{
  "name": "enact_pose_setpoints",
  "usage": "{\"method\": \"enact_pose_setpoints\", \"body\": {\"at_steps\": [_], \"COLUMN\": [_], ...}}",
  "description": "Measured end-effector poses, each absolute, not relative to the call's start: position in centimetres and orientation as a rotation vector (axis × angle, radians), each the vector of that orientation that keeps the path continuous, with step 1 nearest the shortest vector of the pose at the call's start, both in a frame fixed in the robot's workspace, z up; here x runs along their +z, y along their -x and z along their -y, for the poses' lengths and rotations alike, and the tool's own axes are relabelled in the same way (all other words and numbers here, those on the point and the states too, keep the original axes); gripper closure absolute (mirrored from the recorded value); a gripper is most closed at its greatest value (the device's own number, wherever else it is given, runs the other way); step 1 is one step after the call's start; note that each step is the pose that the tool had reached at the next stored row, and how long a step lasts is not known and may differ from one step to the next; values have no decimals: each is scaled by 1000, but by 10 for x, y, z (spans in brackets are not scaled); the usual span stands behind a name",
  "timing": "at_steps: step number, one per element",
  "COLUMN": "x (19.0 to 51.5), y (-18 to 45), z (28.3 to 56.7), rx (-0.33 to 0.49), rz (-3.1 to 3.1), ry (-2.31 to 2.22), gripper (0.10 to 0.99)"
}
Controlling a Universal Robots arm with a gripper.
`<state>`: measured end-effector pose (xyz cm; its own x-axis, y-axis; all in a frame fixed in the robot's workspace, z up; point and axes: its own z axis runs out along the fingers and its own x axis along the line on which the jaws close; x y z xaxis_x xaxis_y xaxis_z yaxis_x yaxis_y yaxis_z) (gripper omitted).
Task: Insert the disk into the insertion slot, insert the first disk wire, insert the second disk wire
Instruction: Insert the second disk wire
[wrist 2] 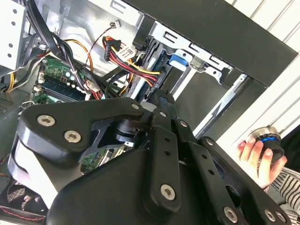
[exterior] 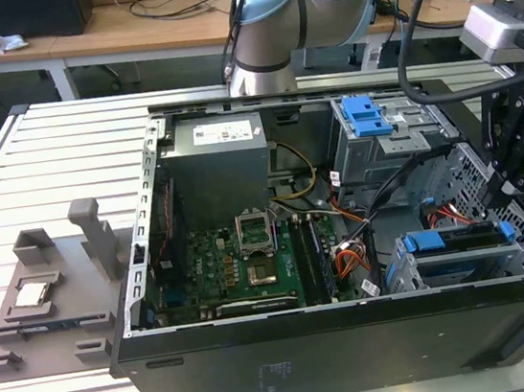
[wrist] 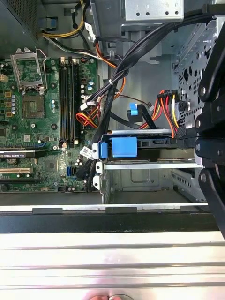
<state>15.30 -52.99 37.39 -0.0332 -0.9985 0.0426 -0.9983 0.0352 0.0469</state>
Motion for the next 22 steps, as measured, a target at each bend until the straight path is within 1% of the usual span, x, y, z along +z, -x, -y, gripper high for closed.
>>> {"method": "enact_pose_setpoints", "body": {"at_steps": [1,3,4,7,10,12,16,22], "x": [374,374,374,373,367,366,361,357], "y": [-153,-153,-153,-151,-128,-110,-100,-100], "z": [530,530,530,526,504,500,487,486], "rx": [-6,-6,-6,-8,-6,24,43,71], "rz": [2214,2214,2214,2214,2213,2201,2184,2060], "ry": [-2139,-2139,-2139,-2140,-2139,-2125,-2125,-2229], "gripper": [918,918,847,847,847,847,847,847]}}
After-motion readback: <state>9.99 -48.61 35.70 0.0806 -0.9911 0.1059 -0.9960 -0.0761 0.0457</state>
